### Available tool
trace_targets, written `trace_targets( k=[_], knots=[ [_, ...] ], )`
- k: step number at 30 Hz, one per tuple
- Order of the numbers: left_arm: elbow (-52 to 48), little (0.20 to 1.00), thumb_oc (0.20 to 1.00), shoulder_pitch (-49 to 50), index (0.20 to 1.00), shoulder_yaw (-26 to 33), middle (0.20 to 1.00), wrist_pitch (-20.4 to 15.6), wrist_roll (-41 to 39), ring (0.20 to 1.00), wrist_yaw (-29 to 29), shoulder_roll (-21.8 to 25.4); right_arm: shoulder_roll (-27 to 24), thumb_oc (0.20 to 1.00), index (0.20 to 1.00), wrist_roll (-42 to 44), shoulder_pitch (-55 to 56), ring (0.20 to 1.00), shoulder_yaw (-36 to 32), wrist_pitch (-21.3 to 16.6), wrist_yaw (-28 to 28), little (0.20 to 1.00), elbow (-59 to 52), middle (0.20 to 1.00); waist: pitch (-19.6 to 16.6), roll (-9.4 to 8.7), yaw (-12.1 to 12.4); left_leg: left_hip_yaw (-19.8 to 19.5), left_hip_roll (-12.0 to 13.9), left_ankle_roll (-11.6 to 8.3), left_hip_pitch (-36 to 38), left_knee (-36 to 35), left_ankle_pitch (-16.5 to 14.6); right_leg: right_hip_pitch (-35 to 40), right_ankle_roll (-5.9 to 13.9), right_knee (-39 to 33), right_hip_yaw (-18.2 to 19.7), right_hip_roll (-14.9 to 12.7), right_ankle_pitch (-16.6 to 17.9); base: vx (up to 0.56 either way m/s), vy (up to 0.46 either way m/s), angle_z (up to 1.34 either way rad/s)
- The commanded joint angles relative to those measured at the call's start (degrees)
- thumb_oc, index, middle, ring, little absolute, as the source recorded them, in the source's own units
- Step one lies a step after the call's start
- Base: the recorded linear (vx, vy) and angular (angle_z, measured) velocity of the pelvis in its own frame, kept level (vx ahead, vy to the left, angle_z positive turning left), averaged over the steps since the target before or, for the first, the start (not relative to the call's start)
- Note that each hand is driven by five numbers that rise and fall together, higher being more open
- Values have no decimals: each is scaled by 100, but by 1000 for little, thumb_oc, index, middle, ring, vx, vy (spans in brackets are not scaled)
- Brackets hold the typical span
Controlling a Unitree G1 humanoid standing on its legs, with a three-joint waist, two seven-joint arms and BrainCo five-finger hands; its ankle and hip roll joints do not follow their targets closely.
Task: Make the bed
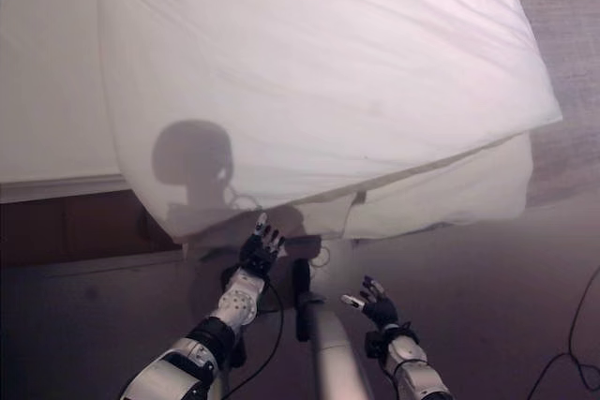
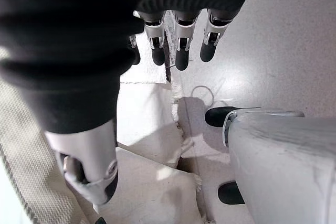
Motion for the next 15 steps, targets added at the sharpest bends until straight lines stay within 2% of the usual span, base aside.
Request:
trace_targets(
  k=[1,6,15],
  knots=[
    [-94,1000,1000,-218,1000,35,1000,-153,-145,1000,-70,-465,-85,1000,1000,176,162,1000,75,-233,-95,1000,-358,1000,-246,-36,-103,53,39,-88,-399,757,-714,-202,776,-425,142,-129,335,0,0,0],
    [-285,1000,1000,-700,1000,285,1000,-485,-296,1000,-113,-497,-174,1000,1000,165,378,1000,11,-340,-51,1000,-698,1000,-293,-152,-258,45,92,-106,-617,851,-730,-407,771,-385,151,-109,334,-1,-8,-2],
    [-318,1000,1000,-1288,1000,591,1000,-787,-452,1000,-77,-373,-257,1000,1000,99,501,1000,-57,-386,49,1000,-776,1000,-484,-156,-390,14,157,-139,-941,1025,-763,-705,773,-273,151,-108,320,2,-3,-1]
  ],
)
